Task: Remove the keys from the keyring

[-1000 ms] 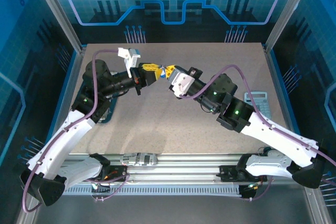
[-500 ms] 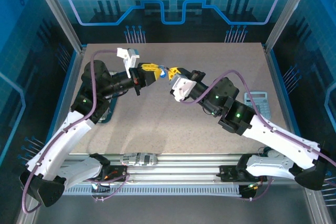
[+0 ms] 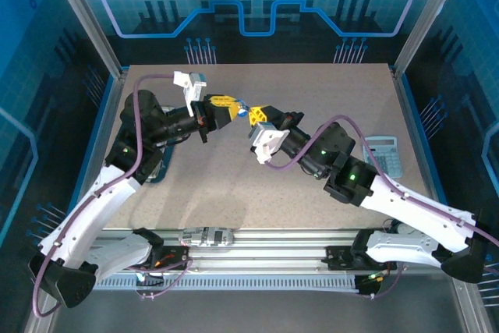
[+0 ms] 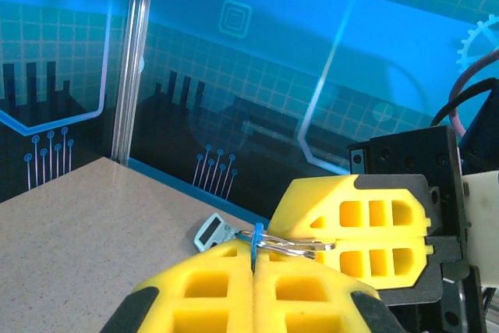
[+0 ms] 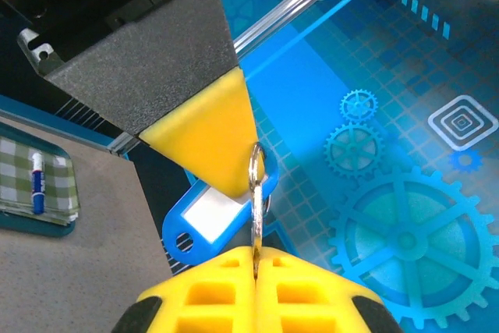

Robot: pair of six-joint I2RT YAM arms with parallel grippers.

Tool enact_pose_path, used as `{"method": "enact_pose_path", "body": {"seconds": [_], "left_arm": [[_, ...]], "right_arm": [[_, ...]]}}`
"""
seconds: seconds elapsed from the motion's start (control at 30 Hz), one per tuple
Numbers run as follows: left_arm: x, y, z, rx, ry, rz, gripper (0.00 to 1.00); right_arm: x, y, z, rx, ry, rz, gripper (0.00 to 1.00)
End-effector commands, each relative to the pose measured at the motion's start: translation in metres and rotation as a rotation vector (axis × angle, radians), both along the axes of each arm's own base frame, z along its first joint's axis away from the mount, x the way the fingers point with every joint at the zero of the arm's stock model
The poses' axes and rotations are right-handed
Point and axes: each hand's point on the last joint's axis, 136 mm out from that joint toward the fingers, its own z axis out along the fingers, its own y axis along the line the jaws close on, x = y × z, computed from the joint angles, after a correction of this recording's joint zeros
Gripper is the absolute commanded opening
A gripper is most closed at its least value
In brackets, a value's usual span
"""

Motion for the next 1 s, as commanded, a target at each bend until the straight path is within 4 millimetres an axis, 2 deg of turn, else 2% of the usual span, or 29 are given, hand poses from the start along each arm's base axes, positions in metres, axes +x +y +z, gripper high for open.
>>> {"method": "enact_pose_path", "body": {"seconds": [0.0, 0.47, 0.57, 0.97], "left_arm": [[-0.004, 0.0, 0.015, -0.042, -0.025, -0.011, 0.0], [-0.001, -0.002, 0.02, -0.069, 0.004, -0.024, 0.0], [-0.001, -0.002, 0.017, -0.063, 0.012, -0.025, 0.0], [-0.004, -0.006, 0.01, -0.031, 0.032, -0.039, 0.0]], "right_arm": [[-0.019, 0.022, -0.017, -0.092, -0.05, 0.089, 0.0], [-0.029, 0.047, -0.045, -0.208, -0.119, 0.138, 0.0], [-0.03, 0.048, -0.03, -0.148, -0.15, 0.133, 0.0], [-0.032, 0.073, -0.032, -0.148, -0.192, 0.174, 0.0]]}}
